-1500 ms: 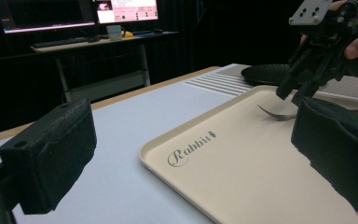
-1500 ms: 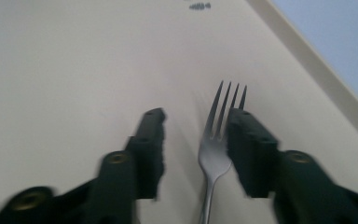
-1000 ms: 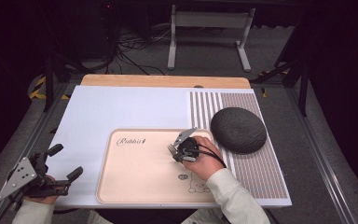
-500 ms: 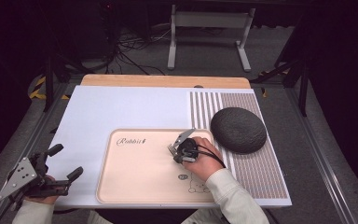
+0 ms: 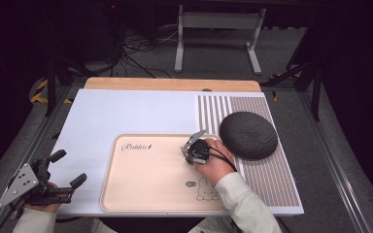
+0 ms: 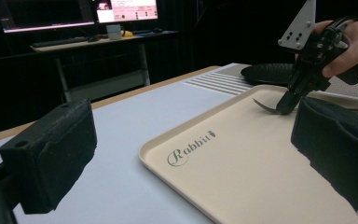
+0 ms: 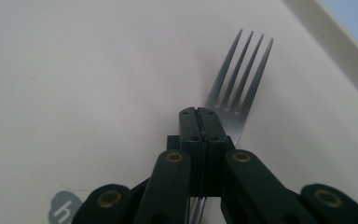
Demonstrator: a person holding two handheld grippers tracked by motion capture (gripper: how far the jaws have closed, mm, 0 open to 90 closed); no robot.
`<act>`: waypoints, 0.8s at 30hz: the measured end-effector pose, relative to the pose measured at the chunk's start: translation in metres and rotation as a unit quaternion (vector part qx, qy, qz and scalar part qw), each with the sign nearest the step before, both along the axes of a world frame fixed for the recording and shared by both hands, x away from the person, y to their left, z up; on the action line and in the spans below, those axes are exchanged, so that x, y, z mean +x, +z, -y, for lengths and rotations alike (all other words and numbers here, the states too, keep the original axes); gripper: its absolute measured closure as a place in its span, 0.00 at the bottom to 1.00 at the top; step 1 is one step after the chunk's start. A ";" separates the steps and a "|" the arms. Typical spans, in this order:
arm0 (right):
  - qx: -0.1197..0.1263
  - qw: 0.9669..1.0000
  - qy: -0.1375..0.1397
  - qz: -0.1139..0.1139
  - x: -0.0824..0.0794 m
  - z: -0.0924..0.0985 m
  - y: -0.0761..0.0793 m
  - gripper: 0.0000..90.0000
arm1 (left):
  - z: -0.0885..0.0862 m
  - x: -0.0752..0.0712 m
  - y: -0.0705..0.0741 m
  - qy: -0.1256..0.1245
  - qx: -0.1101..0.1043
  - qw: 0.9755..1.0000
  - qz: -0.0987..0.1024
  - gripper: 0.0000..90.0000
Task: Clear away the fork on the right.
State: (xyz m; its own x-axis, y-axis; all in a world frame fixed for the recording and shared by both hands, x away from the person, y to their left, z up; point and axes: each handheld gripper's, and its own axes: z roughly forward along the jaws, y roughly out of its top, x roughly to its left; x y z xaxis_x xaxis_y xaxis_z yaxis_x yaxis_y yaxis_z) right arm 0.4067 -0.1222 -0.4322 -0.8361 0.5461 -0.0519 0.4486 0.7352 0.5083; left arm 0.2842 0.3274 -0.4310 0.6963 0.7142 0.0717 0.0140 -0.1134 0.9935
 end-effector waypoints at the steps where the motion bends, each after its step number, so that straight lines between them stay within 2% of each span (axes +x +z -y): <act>1: 0.000 1.000 -0.006 -0.001 0.001 0.002 0.000 1.00 | 0.000 0.000 0.000 0.000 0.000 1.000 0.000 0.01; 10: 0.005 0.999 -0.051 0.006 0.010 0.022 0.000 1.00 | 0.001 0.000 0.000 -0.003 0.001 1.000 0.000 0.01; 24: 0.013 0.996 -0.092 0.010 0.014 0.044 0.000 1.00 | 0.001 0.002 -0.001 -0.007 0.002 1.000 -0.007 0.01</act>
State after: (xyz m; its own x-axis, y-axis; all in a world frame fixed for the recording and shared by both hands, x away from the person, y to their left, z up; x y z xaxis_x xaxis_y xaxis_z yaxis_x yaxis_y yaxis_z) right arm 0.4212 -0.1663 -0.4326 -0.7206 0.6915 -0.0502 0.5646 0.6273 0.5364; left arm 0.2858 0.3259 -0.4323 0.7076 0.7036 0.0654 0.0260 -0.1185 0.9926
